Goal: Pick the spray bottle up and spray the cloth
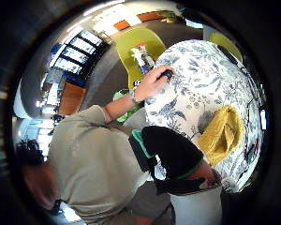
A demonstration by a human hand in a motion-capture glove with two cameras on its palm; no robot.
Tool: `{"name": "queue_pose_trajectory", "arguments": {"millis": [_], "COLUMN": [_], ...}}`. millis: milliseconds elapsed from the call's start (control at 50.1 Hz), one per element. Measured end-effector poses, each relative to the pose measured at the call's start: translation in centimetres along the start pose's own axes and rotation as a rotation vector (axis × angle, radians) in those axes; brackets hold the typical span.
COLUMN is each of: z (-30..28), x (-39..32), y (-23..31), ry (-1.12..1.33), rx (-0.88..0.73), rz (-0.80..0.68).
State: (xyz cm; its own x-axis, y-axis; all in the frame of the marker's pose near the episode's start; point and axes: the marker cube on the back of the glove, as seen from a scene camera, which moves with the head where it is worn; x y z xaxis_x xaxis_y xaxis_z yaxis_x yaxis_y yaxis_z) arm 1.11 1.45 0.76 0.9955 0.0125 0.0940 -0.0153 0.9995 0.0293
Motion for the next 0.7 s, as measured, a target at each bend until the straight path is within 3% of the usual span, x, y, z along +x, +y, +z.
{"name": "queue_pose_trajectory", "arguments": {"millis": [160, 300, 399, 699], "z": [-0.5, -0.4, -0.3, 1.9], "x": [-0.9, 0.3, -0.8, -1.5], "y": [-2.8, -3.5, -2.6, 3.7], "ry": [0.061, 0.149, 0.054, 0.046], "rx": [-0.019, -0.015, -0.015, -0.050], "rz": [0.024, 0.249, 0.023, 0.061]}}
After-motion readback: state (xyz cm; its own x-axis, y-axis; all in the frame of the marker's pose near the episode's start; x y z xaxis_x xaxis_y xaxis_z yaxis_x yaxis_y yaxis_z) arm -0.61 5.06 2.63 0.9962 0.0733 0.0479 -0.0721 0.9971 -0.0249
